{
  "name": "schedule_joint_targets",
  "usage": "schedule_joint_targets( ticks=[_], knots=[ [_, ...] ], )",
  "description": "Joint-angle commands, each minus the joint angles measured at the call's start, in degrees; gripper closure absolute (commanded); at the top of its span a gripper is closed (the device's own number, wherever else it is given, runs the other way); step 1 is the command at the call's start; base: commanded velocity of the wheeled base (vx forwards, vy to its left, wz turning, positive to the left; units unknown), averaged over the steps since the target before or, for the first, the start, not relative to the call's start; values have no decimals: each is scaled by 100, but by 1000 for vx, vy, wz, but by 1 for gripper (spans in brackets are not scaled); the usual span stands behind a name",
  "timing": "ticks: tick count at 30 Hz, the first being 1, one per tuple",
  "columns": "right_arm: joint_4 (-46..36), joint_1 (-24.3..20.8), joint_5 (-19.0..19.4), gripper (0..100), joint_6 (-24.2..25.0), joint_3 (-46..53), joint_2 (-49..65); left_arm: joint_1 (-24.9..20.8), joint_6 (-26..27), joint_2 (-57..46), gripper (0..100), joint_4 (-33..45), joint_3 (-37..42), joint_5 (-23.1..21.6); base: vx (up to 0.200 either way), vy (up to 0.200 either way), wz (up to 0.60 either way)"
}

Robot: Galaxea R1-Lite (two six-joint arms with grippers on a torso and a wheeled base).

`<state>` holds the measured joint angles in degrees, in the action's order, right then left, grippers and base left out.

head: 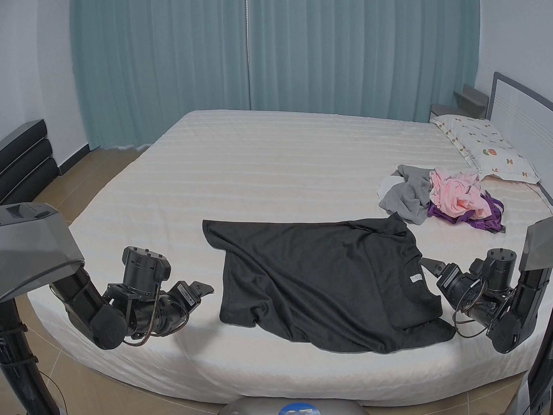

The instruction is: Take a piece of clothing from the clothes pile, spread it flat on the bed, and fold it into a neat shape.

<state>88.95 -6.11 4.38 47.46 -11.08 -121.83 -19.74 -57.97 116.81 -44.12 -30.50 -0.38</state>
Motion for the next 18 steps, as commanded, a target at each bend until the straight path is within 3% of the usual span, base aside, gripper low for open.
schedule_joint_targets(
  ticks=[1, 7, 18],
  knots=[
    [78, -4, 2, 0, 0, 1, 2, -4, -39, 8, 0, 0, -9, -6, 0, 0, 0],
    [78, -4, 2, 0, 0, -8, -34, -21, -171, -9, 0, 0, -79, 3, 0, 0, 0],
    [78, 4, 2, 0, 0, -17, -42, -74, -171, -44, 0, 0, -44, 11, 0, -200, 0]
  ],
)
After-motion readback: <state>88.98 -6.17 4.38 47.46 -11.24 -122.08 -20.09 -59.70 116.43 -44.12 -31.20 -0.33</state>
